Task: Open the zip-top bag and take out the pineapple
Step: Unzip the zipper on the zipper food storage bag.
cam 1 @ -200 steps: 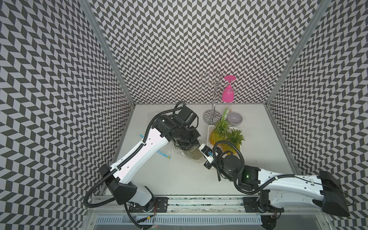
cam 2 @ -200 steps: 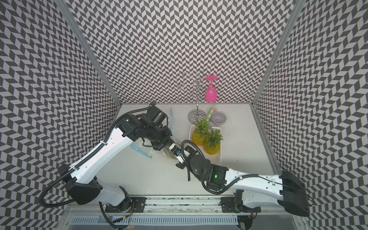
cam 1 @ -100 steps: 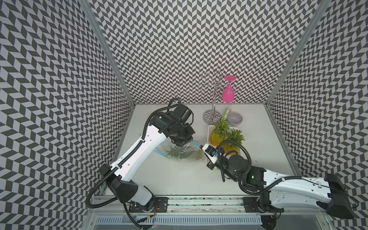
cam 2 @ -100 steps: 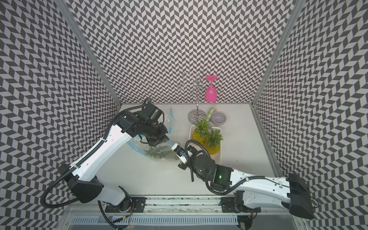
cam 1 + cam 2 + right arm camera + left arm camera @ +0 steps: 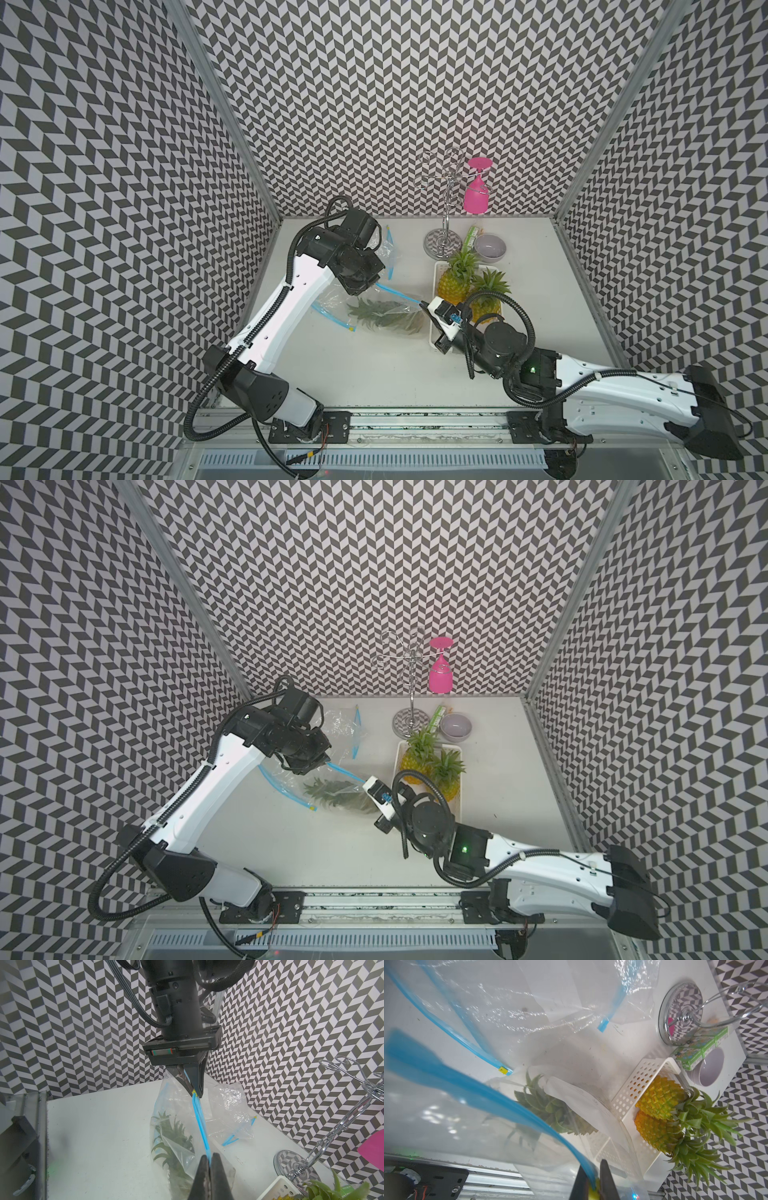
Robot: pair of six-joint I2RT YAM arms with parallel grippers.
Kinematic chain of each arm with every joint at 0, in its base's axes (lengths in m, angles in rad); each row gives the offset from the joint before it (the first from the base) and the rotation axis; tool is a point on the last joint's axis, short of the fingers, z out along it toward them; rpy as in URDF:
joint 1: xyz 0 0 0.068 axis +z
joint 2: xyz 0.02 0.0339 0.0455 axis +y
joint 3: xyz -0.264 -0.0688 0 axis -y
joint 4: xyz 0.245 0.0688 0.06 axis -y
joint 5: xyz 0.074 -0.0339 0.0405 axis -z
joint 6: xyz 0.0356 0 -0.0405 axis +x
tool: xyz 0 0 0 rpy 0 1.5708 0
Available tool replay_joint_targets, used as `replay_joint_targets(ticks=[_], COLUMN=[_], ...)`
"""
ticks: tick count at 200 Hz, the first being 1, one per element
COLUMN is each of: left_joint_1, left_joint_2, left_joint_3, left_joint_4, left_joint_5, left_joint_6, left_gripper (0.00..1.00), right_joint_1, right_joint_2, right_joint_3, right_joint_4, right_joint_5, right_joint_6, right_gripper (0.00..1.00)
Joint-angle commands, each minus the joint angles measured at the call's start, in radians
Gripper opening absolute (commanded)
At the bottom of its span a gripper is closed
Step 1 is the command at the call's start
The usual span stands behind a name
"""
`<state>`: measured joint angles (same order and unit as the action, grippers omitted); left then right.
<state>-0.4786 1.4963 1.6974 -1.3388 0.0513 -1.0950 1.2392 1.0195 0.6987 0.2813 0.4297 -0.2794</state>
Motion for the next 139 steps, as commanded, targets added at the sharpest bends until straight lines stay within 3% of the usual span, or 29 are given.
replay_joint_targets(ticks=[1,52,74,90,114,139], left_joint_1=[0.072,0.148,0.134,0.093,0.057,0.049], left_joint_2=[-0.007,-0.008,-0.019,-0.015,-0.008,-0.010], left_joint_3=[-0.015,0.014,0.028,0.058,0.080,0.088], left_joint_4=[-0.005,0.004,0.062,0.044,0.023,0.023], left_joint_5=[-0.175,-0.186,-0.096,-0.091,-0.085,-0.091], left_joint_6=[0.055,0.076,0.044,0.026,0.008,-0.003], left_gripper=[0.02,0.00,0.00,0.00,0.00,0.00], right_joint_1=[-0.005,-0.021,-0.028,-0.068,-0.132,-0.164], right_joint_2=[-0.059,-0.079,-0.048,0.003,0.067,0.130], right_joint_3=[0.033,0.027,0.037,0.075,0.113,0.159], right_joint_4=[0.072,0.054,0.047,0.019,0.031,-0.021], right_joint_5=[0.003,-0.013,-0.051,-0.137,-0.219,-0.244], right_joint_6=[0.022,0.034,0.036,0.057,0.015,-0.111], right_gripper=[0.00,0.00,0.00,0.00,0.37,0.48])
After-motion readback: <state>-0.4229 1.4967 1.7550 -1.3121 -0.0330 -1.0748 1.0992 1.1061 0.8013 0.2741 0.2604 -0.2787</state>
